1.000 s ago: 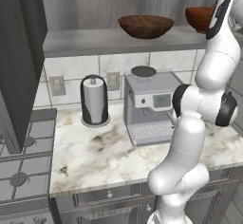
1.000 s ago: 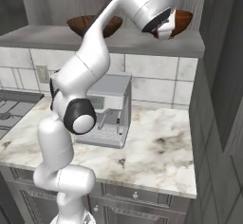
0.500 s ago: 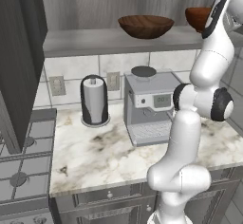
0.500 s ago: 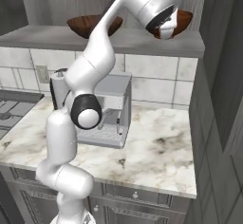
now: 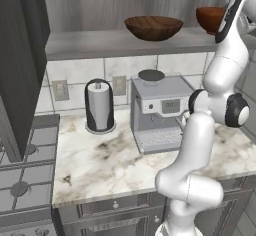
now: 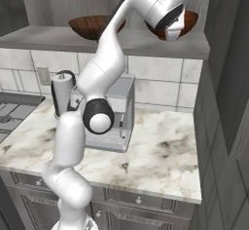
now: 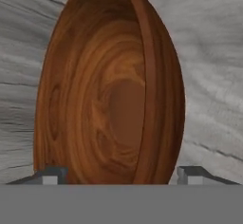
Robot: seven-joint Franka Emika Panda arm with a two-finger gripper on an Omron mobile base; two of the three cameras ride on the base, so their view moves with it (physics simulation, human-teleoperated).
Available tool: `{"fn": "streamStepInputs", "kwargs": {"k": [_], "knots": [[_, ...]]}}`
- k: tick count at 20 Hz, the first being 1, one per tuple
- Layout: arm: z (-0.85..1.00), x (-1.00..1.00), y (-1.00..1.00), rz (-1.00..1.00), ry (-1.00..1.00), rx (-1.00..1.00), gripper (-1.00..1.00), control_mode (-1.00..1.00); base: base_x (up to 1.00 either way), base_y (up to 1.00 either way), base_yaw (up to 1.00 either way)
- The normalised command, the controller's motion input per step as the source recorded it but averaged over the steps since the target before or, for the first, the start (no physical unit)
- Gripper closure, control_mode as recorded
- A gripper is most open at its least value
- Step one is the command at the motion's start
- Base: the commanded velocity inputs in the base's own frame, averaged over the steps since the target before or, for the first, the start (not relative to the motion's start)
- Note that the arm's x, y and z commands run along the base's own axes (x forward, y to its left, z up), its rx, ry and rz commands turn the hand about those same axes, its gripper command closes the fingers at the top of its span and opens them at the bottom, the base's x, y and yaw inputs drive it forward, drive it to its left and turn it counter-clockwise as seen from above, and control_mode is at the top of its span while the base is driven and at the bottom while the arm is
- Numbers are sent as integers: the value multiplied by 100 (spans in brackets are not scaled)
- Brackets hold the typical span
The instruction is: Pick up the bowls from the cabinet and place each bowl in front of a stool on the dining counter.
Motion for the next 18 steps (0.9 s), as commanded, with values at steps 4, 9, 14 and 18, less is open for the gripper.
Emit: {"fn": "streamStepInputs", "kwargs": {"k": [4, 9, 14, 18], "knots": [[-21, 0, 0, 0, 4, 0, 100, -100, 0, 0, 0], [-8, 0, 0, 0, 3, 0, 100, -100, 0, 0, 0], [-17, -48, 8, 0, 0, 0, 100, -100, 0, 0, 0], [-13, -90, 18, 0, 1, 0, 100, -100, 0, 0, 0]]}}
